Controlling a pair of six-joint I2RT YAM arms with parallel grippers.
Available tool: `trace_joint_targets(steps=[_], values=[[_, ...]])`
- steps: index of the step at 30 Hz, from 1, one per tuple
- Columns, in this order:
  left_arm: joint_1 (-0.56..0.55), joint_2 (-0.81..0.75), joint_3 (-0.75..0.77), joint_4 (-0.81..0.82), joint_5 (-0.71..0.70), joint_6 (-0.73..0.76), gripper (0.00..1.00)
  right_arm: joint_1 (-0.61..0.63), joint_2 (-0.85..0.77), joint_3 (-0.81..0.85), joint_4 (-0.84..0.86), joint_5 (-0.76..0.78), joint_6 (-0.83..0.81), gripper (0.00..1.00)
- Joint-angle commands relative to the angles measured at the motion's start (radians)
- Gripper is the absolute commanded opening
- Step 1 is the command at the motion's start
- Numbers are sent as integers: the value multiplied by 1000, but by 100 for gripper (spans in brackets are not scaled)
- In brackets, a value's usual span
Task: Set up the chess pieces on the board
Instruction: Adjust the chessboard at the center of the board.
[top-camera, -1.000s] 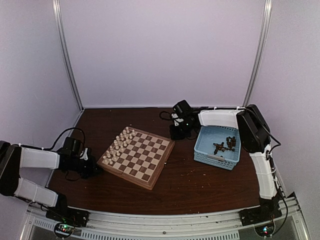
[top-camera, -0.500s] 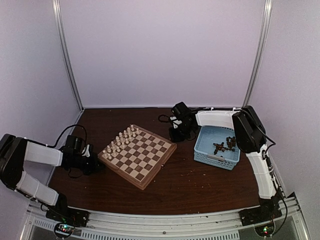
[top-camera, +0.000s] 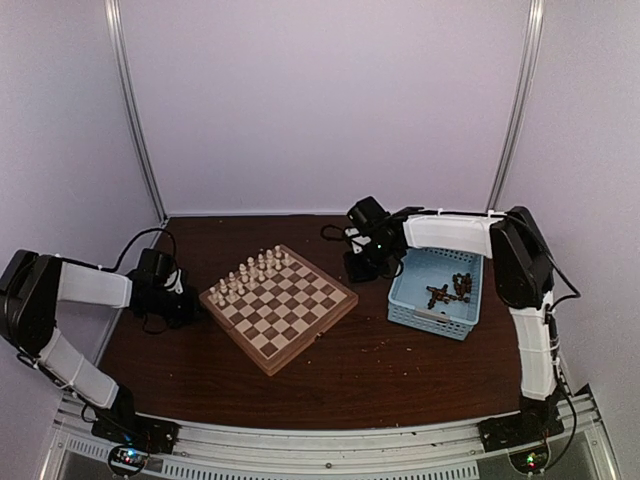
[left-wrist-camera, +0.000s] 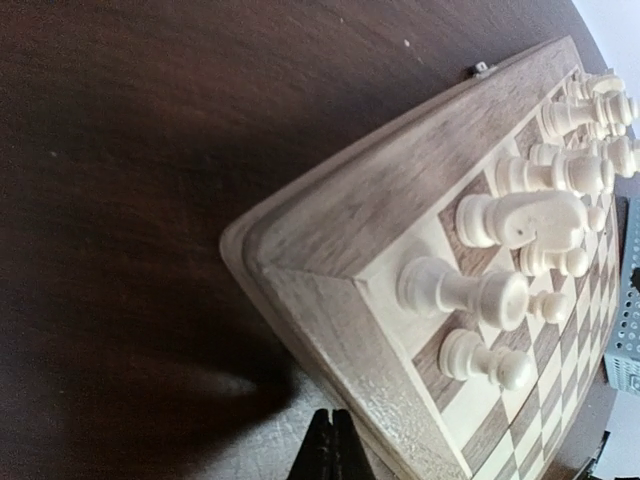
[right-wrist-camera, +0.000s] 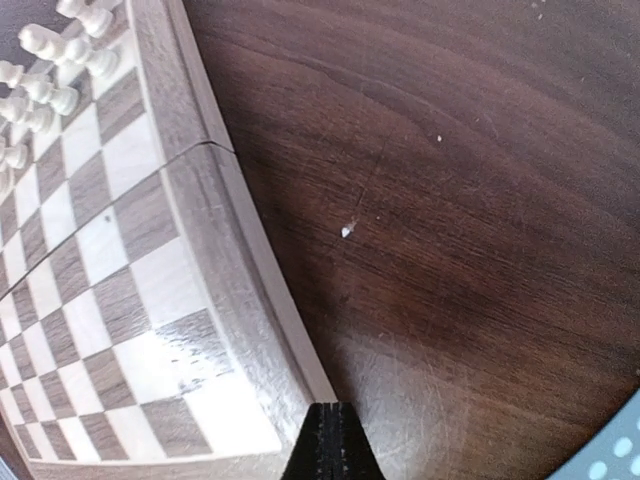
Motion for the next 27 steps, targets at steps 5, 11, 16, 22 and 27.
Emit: trace_joint_targets(steps=[5, 11, 16, 22, 27], values=[[-5, -223, 50, -190, -150, 122, 0, -3, -265, -110, -27, 170, -30, 0], [-8, -373, 59, -286, -141, 163, 4, -2, -510, -314, 120, 107, -2, 11], [-11, -426, 79, -314, -99, 184, 11, 10, -646, -376, 159, 51, 42, 32], [-20, -466, 112, -329, -82, 198, 17, 19, -753, -375, 170, -70, 135, 73], [-22, -468, 146, -354, -71, 208, 21, 19, -813, -331, 233, -229, 348, 100]])
